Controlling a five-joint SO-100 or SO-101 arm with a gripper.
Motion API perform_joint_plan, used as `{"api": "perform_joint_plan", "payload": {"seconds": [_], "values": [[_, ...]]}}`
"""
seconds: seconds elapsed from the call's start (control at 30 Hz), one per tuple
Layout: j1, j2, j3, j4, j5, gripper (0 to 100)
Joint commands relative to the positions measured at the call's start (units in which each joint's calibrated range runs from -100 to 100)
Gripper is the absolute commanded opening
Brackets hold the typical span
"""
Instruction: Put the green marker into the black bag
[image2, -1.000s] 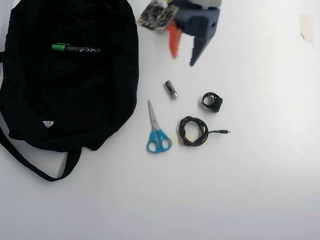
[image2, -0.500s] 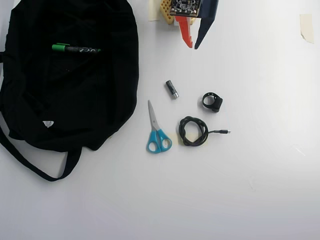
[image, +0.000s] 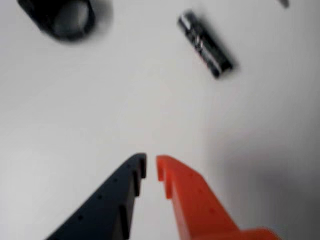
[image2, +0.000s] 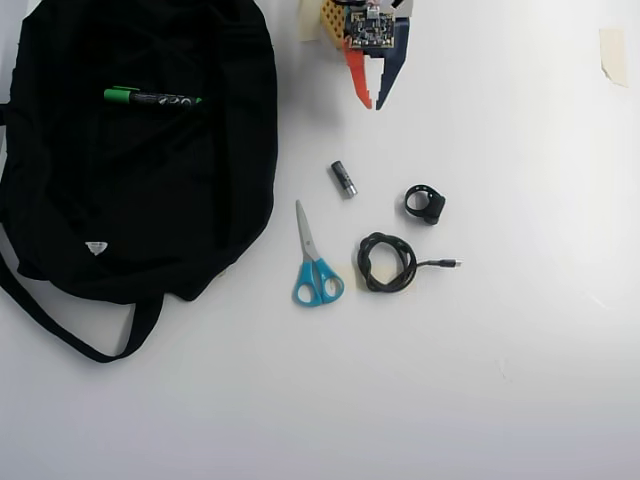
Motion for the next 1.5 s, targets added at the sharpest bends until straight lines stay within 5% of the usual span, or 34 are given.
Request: {"api": "perform_joint_plan", "payload": {"seconds": [0.0,1.47], "values": [[-0.43,-1.83,3.62,2.24,1.41,3],[0.17,-1.66,12.33,0.18,1.72,2]]}}
